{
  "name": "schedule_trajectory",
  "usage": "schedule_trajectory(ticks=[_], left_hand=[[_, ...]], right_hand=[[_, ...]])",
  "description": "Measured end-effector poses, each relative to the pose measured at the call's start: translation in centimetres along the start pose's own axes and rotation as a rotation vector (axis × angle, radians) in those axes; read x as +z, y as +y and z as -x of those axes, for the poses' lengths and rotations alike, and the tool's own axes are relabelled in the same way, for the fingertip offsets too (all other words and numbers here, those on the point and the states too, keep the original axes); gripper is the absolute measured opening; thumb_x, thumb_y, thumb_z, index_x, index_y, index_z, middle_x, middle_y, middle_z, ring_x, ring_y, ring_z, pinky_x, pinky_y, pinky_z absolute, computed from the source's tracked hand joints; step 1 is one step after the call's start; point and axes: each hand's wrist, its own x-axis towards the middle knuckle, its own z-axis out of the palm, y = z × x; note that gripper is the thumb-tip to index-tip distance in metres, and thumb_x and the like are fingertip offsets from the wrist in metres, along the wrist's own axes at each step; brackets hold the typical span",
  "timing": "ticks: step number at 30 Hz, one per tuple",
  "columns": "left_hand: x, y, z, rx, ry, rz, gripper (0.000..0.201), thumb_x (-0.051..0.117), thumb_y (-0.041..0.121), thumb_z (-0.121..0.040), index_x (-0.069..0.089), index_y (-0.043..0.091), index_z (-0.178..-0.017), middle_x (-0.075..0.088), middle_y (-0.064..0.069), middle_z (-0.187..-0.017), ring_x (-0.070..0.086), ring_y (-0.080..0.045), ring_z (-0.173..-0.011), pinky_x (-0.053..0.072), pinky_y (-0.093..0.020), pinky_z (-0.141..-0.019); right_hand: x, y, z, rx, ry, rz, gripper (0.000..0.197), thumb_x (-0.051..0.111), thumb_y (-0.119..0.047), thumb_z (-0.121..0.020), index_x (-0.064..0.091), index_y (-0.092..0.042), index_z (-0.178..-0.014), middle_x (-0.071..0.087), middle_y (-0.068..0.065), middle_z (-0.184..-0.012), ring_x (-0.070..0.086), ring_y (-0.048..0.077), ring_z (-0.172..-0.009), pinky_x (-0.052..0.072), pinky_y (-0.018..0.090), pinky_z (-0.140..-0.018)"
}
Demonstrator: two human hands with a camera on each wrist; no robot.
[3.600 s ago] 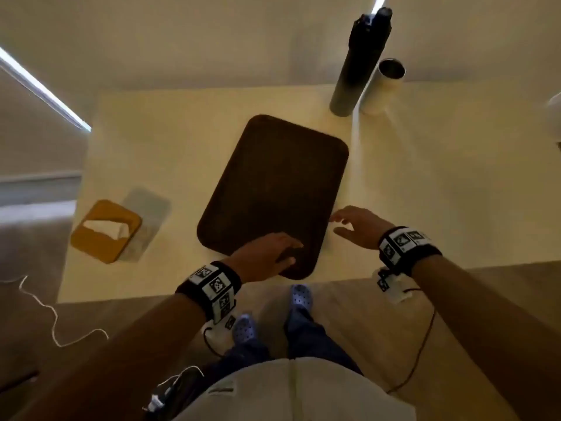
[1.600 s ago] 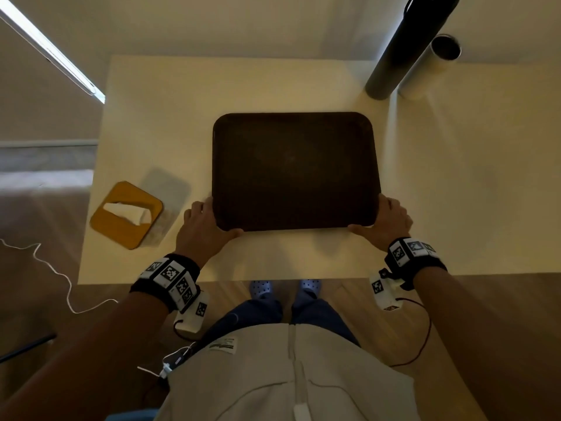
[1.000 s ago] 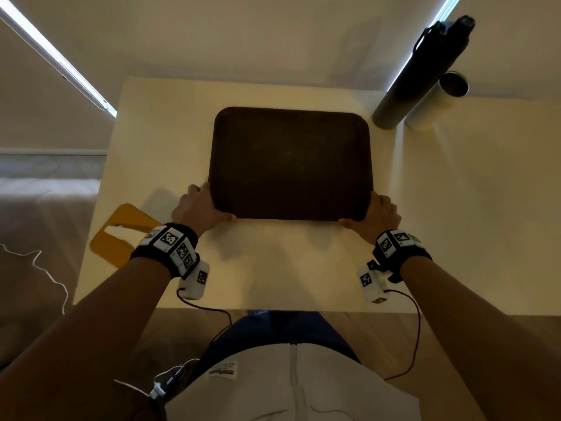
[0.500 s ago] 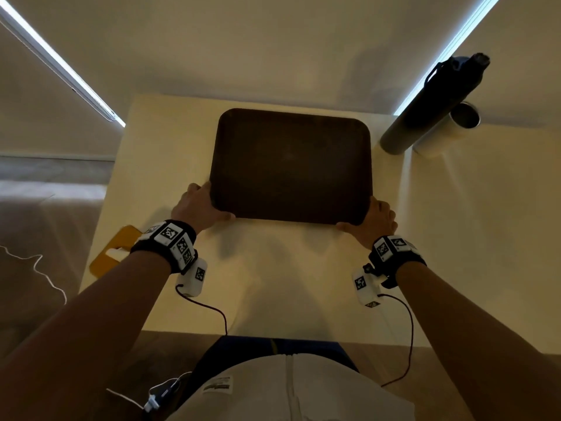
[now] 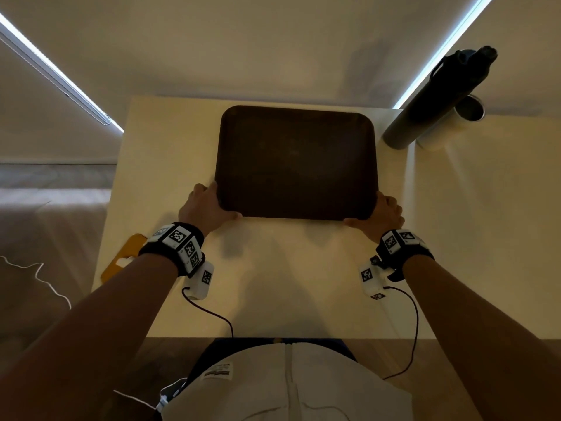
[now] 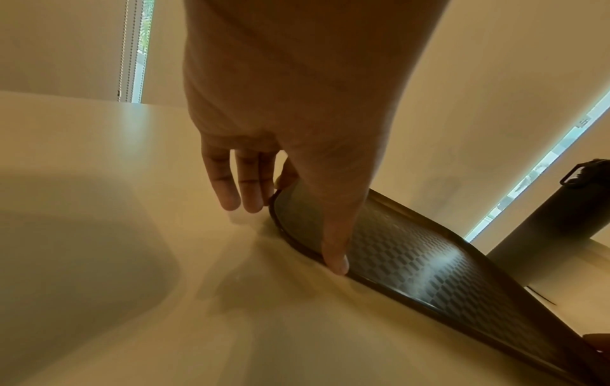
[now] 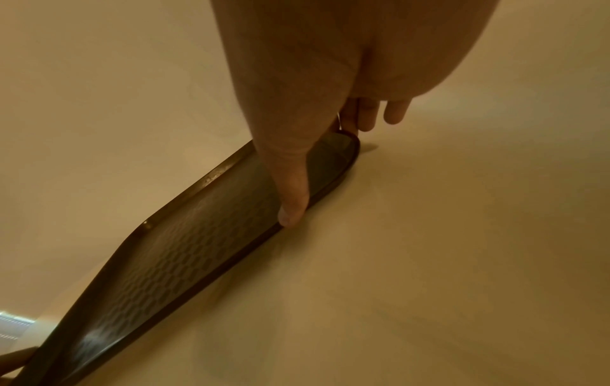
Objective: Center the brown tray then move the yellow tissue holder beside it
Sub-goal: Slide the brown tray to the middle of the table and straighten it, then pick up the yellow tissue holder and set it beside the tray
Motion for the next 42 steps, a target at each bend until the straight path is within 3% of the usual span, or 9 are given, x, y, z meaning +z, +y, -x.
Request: schedule_trajectory(ticks=[9,15,21,25,28,31,34,37,42], left_hand=[[0.3,-0.4,-0.1,0.011,0.009,-0.015,0.093,0.082,0.060,-0.063,0.044,0.020,-0.137,0.050,-0.015,-0.126,0.052,-0.038,-0.118,0.051,-0.055,-0.091],[0.4,-0.4,-0.1,0.013,0.003,-0.035,0.100,0.081,0.060,-0.066,0.035,0.018,-0.145,0.045,-0.017,-0.134,0.046,-0.039,-0.125,0.049,-0.055,-0.093],[-0.5,0.2,1.2,0.084,0.015,-0.081,0.089,0.069,0.057,-0.082,0.033,0.013,-0.151,0.038,-0.019,-0.147,0.036,-0.039,-0.135,0.043,-0.055,-0.101],[-2.5,0.1,4.0,0.237,0.109,0.040,0.072,0.066,0.051,-0.087,0.044,0.018,-0.146,0.043,-0.013,-0.147,0.039,-0.034,-0.135,0.041,-0.049,-0.105],[-3.7,-2.3,7.1,0.323,0.203,0.100,0.061,0.068,0.046,-0.088,0.051,0.019,-0.141,0.050,-0.011,-0.141,0.045,-0.032,-0.130,0.037,-0.043,-0.105],[-4.5,-6.2,10.2,0.322,0.249,0.124,0.059,0.070,0.043,-0.087,0.053,0.018,-0.138,0.051,-0.010,-0.139,0.047,-0.031,-0.129,0.036,-0.041,-0.106],[-5.1,-10.8,12.8,0.254,0.252,0.162,0.067,0.068,0.049,-0.085,0.047,0.022,-0.143,0.046,-0.008,-0.143,0.044,-0.028,-0.131,0.039,-0.042,-0.105],[-5.3,-14.7,14.8,0.193,0.217,0.202,0.081,0.070,0.058,-0.079,0.042,0.022,-0.146,0.042,-0.009,-0.146,0.041,-0.029,-0.132,0.039,-0.044,-0.105],[-5.1,-21.0,15.9,0.272,0.061,0.191,0.114,0.074,0.074,-0.062,0.024,0.029,-0.154,0.029,-0.004,-0.156,0.031,-0.026,-0.140,0.037,-0.050,-0.109]], right_hand=[[0.0,0.0,0.2,-0.009,0.006,-0.008,0.107,0.085,-0.054,-0.065,0.029,-0.017,-0.148,0.037,0.017,-0.148,0.037,0.042,-0.134,0.034,0.057,-0.110],[0.0,0.2,0.3,-0.020,-0.001,-0.018,0.109,0.084,-0.055,-0.065,0.027,-0.018,-0.150,0.034,0.016,-0.150,0.035,0.042,-0.136,0.031,0.057,-0.112],[-1.1,0.2,0.4,-0.038,-0.025,0.049,0.099,0.080,-0.055,-0.071,0.032,-0.020,-0.150,0.031,0.014,-0.155,0.028,0.042,-0.140,0.027,0.057,-0.115],[-1.8,-1.2,1.5,-0.237,0.009,0.048,0.093,0.077,-0.049,-0.078,0.027,-0.027,-0.154,0.016,0.007,-0.163,0.011,0.038,-0.148,0.013,0.054,-0.122],[-1.4,-4.2,3.6,-0.436,-0.016,0.034,0.085,0.076,-0.045,-0.080,0.032,-0.029,-0.151,0.021,0.007,-0.161,0.012,0.036,-0.148,0.014,0.054,-0.121],[-0.3,-8.1,6.4,-0.614,-0.094,0.030,0.080,0.076,-0.044,-0.081,0.037,-0.029,-0.149,0.028,0.007,-0.158,0.018,0.034,-0.146,0.017,0.052,-0.119],[1.7,-12.5,9.7,-0.811,-0.234,0.000,0.077,0.075,-0.041,-0.084,0.038,-0.025,-0.149,0.031,0.008,-0.156,0.021,0.030,-0.146,0.019,0.051,-0.120],[4.4,-16.9,13.1,-0.963,-0.330,-0.021,0.076,0.075,-0.040,-0.084,0.040,-0.020,-0.148,0.038,0.008,-0.153,0.033,0.026,-0.141,0.029,0.048,-0.118],[9.3,-22.7,18.0,-0.975,-0.538,-0.036,0.091,0.080,-0.042,-0.080,0.030,-0.019,-0.153,0.035,0.005,-0.156,0.037,0.020,-0.141,0.032,0.034,-0.117]])
